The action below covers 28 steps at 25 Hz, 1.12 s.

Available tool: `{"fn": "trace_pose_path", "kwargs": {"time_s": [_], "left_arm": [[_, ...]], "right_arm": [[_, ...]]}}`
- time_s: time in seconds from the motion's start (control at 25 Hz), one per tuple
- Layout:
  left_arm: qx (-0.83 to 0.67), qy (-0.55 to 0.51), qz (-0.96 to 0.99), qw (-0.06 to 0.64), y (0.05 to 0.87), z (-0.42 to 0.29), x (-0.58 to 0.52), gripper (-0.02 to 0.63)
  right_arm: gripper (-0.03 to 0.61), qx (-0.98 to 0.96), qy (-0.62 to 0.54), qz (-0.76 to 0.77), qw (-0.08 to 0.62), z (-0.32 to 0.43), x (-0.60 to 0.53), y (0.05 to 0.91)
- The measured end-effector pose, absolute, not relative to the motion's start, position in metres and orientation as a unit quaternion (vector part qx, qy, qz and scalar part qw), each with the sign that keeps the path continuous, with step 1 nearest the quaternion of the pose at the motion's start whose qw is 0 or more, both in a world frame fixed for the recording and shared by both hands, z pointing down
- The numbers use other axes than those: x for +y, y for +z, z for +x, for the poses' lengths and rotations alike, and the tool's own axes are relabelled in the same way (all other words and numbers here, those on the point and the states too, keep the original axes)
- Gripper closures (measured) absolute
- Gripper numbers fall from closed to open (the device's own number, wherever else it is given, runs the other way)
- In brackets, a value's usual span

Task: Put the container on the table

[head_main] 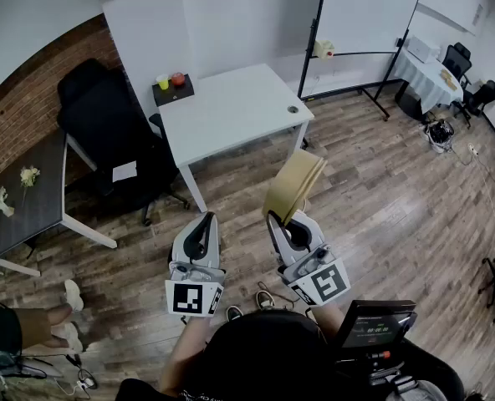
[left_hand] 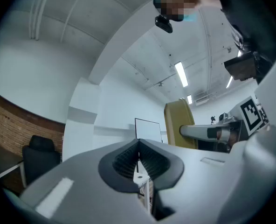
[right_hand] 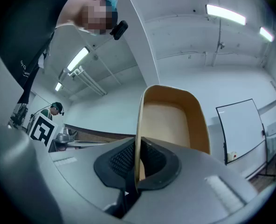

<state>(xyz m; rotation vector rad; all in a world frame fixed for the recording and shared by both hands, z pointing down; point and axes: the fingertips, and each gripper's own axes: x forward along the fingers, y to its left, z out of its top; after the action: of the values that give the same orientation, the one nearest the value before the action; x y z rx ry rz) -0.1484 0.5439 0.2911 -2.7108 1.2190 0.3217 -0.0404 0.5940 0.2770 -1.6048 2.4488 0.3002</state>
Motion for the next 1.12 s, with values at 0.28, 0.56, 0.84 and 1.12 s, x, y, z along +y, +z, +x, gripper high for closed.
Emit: {"fn": "trace_pose_path", "kwargs": {"time_s": [0.28,0.56,0.84,1.12], "left_arm": [[0.398,0.094,-0.910,0.067,0.297,-0.163,0.532,0.611],[0.388,0.088,-0.916,0.061,0.299,-0.176,0.520,0.611],[0.369,0.068,-0.925,0.056,0.305,-0.171,0.513,0.611],[0.378,0.065,-0.922,0.057,0.315,-0.141,0.484,0.611]], "right_arm": [[0.551,0.832,0.099,-0.539,0.082,-0.065,0.571,0.284],[0.551,0.832,0.108,-0.540,0.072,-0.090,0.555,0.281],[0.551,0.826,0.111,-0.549,0.066,-0.096,0.546,0.285],[0.551,0.827,0.099,-0.549,0.074,-0.059,0.517,0.300]]}}
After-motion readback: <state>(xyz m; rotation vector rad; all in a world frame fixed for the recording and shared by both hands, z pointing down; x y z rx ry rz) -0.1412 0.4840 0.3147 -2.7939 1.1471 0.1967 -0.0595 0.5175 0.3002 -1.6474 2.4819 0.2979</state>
